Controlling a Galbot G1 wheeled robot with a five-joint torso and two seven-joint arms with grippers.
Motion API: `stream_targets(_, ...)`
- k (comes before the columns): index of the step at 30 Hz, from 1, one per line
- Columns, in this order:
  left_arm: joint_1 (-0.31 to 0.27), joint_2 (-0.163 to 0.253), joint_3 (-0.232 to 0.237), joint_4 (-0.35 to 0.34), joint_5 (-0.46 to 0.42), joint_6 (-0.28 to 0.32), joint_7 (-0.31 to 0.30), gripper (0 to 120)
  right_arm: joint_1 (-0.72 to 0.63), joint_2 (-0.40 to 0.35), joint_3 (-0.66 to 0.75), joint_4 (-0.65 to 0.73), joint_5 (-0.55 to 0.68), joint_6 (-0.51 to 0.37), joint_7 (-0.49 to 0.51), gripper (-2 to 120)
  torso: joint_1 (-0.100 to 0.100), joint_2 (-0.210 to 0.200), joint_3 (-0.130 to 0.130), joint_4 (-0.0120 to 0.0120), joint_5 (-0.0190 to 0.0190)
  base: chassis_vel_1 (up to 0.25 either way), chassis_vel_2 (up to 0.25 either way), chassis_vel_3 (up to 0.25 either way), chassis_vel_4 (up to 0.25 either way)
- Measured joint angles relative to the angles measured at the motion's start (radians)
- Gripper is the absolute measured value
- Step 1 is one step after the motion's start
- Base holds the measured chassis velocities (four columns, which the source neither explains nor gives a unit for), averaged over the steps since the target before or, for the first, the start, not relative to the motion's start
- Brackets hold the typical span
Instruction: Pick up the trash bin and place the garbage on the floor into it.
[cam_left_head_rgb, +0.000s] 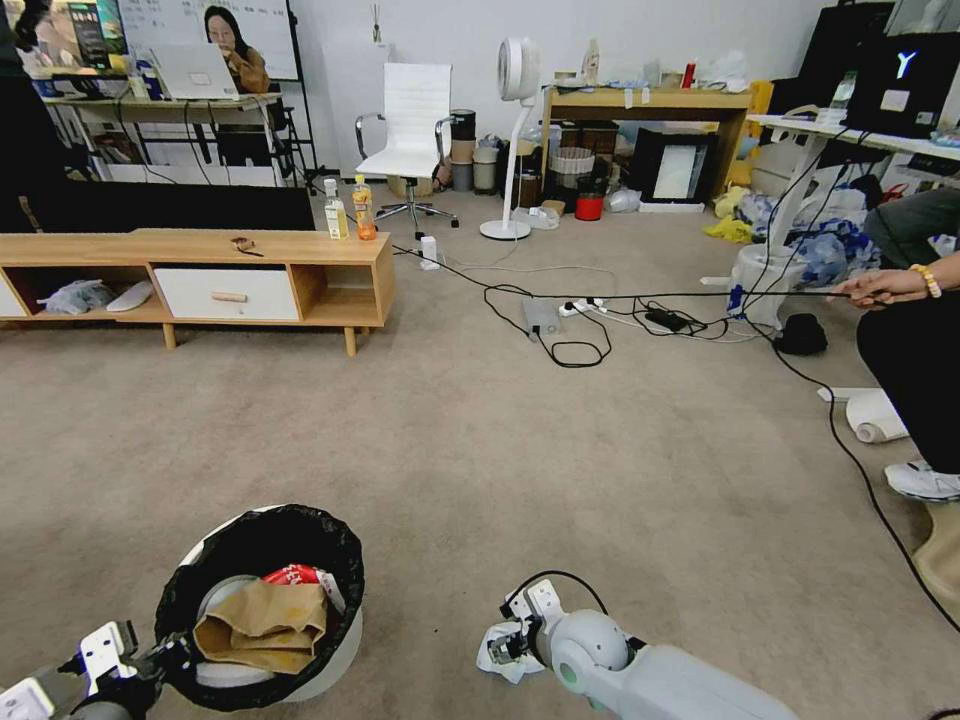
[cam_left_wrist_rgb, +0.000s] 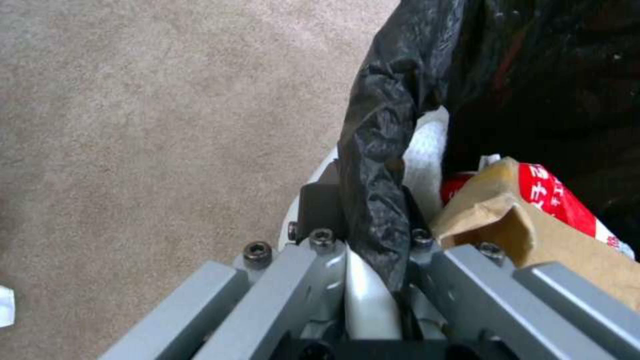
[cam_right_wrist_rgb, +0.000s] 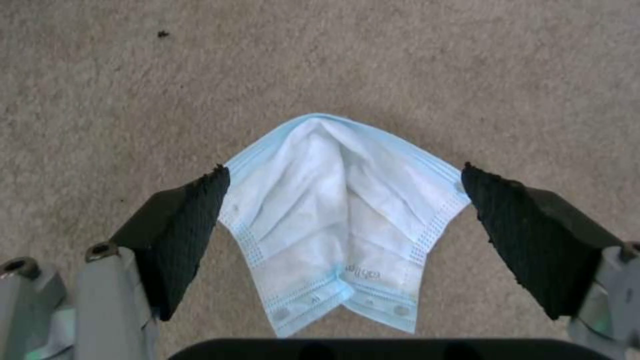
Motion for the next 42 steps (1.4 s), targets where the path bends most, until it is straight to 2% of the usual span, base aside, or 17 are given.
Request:
stream_targets(6, 0.001, -0.001, 0.001, 0.0, 0.001, 0.0, 0.0, 3, -0.002, 0.008, 0.0, -0.017, -0.012, 0.01, -0.009, 90, 0.0, 0.0, 0.0, 0.0, 0.0, 0.0, 0.0, 0.0, 0.0)
stream_targets(11, 0.001, -0.003, 0.004, 0.0, 0.004, -0.001, 0.0, 3, -0.004, 0.022, 0.0, -0.038, -0.022, 0.021, -0.016, 85, 0.0, 0.0, 0.0, 0.0001, 0.0, 0.0, 0.0, 0.0, 0.0)
stream_targets(19, 0.002, -0.006, 0.009, 0.0, 0.005, -0.002, 0.0, 3, -0.009, 0.056, -0.008, -0.095, -0.062, 0.052, -0.038, 62, 0.0, 0.0, 0.0, 0.0001, 0.0001, 0.0, 0.0, 0.0, 0.0)
stream_targets(42, 0.002, -0.013, 0.027, 0.004, 0.014, -0.004, 0.0, 3, -0.031, 0.089, -0.009, -0.198, -0.128, 0.093, -0.079, 54, 0.0, 0.0, 0.0, -0.0002, -0.0002, 0.0, 0.0, 0.0, 0.0)
